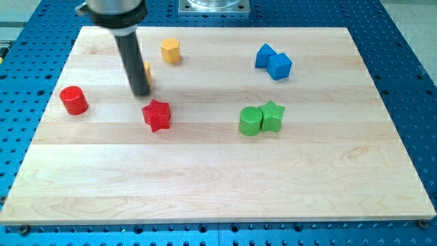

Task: Slightly push the red circle downwards

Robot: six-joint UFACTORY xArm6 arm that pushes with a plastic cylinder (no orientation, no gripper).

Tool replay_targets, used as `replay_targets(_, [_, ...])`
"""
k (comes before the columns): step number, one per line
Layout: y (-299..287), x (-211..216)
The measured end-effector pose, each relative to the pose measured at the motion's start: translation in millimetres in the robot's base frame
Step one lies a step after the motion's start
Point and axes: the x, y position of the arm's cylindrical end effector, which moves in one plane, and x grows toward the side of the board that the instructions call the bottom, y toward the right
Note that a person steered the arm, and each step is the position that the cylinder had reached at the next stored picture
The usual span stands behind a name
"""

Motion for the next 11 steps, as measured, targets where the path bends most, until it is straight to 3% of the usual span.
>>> replay_targets(1, [3.2,-42.7])
replay_targets(2, [1.4,-27.9])
replay_targets(5, [-121.9,-8.5])
replay_targets(8, [-119.4,25.0])
replay_targets(10, [-41.6,25.3])
replay_targets(11, [-75.3,13.3])
